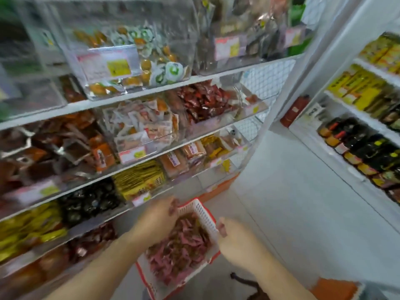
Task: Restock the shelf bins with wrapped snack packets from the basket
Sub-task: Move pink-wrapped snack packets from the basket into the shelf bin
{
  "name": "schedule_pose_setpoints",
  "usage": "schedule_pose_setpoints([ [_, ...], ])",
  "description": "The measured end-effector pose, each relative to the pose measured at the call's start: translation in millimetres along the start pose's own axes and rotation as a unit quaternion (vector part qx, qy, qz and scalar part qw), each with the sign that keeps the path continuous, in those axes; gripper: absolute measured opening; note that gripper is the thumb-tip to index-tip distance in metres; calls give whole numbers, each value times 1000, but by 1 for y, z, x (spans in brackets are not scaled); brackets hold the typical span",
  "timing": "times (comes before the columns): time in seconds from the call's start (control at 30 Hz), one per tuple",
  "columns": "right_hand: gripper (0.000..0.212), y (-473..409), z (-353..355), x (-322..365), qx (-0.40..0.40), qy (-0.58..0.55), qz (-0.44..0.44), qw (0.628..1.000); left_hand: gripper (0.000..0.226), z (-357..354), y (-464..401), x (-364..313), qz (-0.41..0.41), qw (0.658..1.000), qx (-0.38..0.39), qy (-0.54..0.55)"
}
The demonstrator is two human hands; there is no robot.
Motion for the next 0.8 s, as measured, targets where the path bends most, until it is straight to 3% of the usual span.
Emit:
schedule_pose_setpoints([
  [0.3, 15, -97, 16, 51, 90, 130, 87, 984, 16, 4, -13, 62, 93, 991, -71, 68],
  [0.43, 23, -161, 11, 56, 158, 192, 130, 960, 20, 4, -7, 88, 211, 960, -143, 120],
  [0.53, 14, -189, 14, 53, 184, 237, 157, 941, 24, -4, -9, 87, 259, 941, -163, 141],
  [0.8, 9, -231, -2, 5, 183, 255, 156, 936, 22, -75, -45, 108, 262, 924, -174, 218],
])
Point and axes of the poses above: each hand's wrist, its own y-axis away from the middle knuckle, its own z-axis out of the back of the hand, x = y × z, the point moved 10 cm from there along -y, towards the middle knuckle, and after that the axes turned 11 degrees about x, right-handed, at the moved point
